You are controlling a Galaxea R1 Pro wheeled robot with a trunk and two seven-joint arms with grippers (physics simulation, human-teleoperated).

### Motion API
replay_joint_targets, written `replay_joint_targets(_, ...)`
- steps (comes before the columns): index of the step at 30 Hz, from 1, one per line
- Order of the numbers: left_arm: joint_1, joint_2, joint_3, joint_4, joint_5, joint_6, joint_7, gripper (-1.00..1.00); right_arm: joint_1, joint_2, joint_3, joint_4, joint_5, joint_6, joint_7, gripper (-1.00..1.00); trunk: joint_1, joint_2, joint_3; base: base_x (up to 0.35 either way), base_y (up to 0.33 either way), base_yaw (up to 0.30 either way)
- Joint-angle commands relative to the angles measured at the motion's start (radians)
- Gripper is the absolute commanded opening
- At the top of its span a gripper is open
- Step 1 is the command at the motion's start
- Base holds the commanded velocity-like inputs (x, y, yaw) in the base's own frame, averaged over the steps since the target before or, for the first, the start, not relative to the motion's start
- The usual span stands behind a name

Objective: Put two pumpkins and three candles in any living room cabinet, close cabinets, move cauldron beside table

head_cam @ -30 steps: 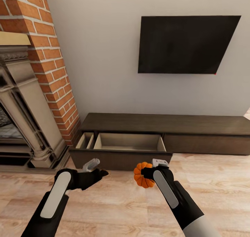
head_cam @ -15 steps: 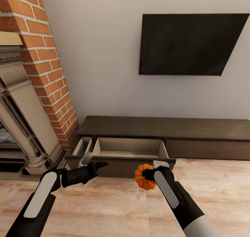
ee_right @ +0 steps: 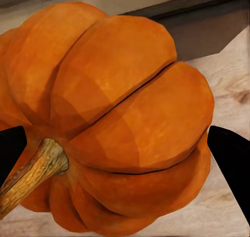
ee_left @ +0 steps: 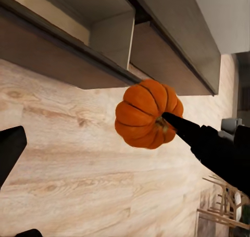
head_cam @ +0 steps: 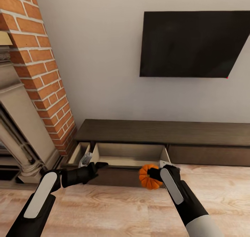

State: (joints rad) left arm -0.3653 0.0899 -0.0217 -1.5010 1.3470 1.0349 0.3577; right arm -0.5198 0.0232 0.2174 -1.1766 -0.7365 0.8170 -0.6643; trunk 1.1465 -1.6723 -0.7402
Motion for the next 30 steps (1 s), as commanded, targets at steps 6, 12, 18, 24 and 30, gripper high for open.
replay_joint_targets(6, 0.000, -0.002, -0.003, -0.001, 0.011, 0.001, 0.010, 1.00, 0.000, 0.005, -0.075, 0.017, -0.020, -0.001, -0.008, -1.00, 0.000, 0.000, -0.001, 0.126, 0.000, 0.000)
replay_joint_targets(12, -0.001, -0.004, -0.001, -0.001, 0.011, 0.001, 0.010, 1.00, -0.001, 0.007, -0.080, 0.017, -0.020, 0.000, -0.010, -1.00, 0.000, 0.000, -0.001, 0.009, 0.000, 0.000)
replay_joint_targets(18, 0.000, -0.005, -0.003, -0.001, 0.011, 0.001, 0.010, 1.00, -0.001, 0.007, -0.080, 0.017, -0.021, 0.001, -0.011, -1.00, 0.000, 0.000, -0.001, 0.000, 0.000, 0.000)
replay_joint_targets(24, 0.000, -0.006, -0.011, -0.001, 0.011, 0.001, 0.010, 1.00, -0.001, 0.007, -0.081, 0.017, -0.021, 0.001, -0.010, -1.00, 0.000, 0.000, -0.001, 0.000, 0.000, -0.170)
replay_joint_targets(30, 0.000, -0.006, -0.019, -0.001, 0.011, 0.001, 0.010, 1.00, -0.001, 0.007, -0.081, 0.017, -0.021, 0.001, -0.009, -1.00, 0.000, 0.000, -0.001, 0.000, 0.000, -0.271)
